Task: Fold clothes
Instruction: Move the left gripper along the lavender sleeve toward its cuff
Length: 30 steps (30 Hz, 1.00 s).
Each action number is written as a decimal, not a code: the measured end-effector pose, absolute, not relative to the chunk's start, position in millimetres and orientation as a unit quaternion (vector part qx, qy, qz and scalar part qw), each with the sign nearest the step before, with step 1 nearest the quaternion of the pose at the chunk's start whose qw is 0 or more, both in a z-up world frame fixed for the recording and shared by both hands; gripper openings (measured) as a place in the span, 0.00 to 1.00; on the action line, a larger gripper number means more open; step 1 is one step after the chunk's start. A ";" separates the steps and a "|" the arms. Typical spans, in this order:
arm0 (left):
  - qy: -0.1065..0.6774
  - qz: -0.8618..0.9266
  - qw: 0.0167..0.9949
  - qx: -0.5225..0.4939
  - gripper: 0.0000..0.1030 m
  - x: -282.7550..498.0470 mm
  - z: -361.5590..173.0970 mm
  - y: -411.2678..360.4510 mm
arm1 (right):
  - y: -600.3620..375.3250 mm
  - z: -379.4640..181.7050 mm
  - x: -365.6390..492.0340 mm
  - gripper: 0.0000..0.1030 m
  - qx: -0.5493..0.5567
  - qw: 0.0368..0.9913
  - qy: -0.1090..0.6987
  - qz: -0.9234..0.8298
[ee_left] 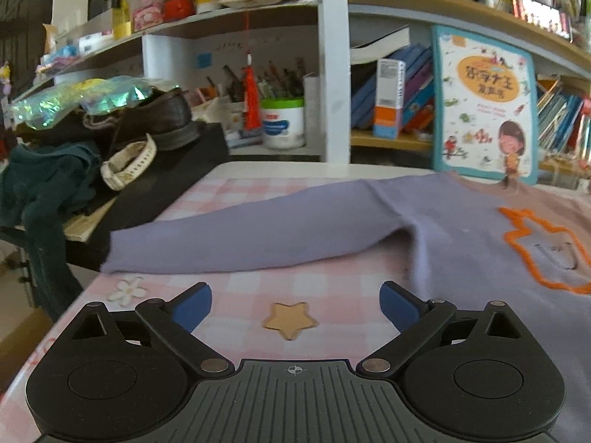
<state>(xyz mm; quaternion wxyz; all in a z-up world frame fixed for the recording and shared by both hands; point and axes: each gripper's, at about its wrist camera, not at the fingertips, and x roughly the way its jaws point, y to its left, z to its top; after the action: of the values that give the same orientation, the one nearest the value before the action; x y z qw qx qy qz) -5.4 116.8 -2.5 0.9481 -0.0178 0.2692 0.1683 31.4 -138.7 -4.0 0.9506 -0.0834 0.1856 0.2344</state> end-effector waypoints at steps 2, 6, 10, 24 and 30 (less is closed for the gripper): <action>0.274 0.177 0.945 -0.014 0.97 -5.2 -1.6 122.7 | -136.5 -6.9 32.6 0.91 -0.076 0.949 0.191 0.239; 0.282 0.195 0.939 -0.020 0.97 -5.3 0.2 136.1 | -131.5 -11.1 33.7 0.91 -0.077 0.947 0.200 0.241; 0.288 0.215 0.933 -0.012 0.97 -2.6 -0.9 144.6 | -129.4 -12.3 33.2 0.91 -0.084 0.945 0.205 0.242; 0.285 0.248 0.925 -0.037 0.97 5.5 -0.2 171.5 | -121.9 -15.3 33.5 0.95 -0.110 0.938 0.213 0.250; 0.284 0.258 0.923 -0.034 0.97 5.3 0.2 177.0 | -125.0 -15.0 36.6 0.96 -0.099 0.940 0.217 0.244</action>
<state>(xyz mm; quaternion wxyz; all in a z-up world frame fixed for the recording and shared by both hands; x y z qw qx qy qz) 5.3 177.0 0.2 0.9228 -0.0342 0.2841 0.2581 36.6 -125.0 -15.0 0.9399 -0.0988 0.2175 0.2441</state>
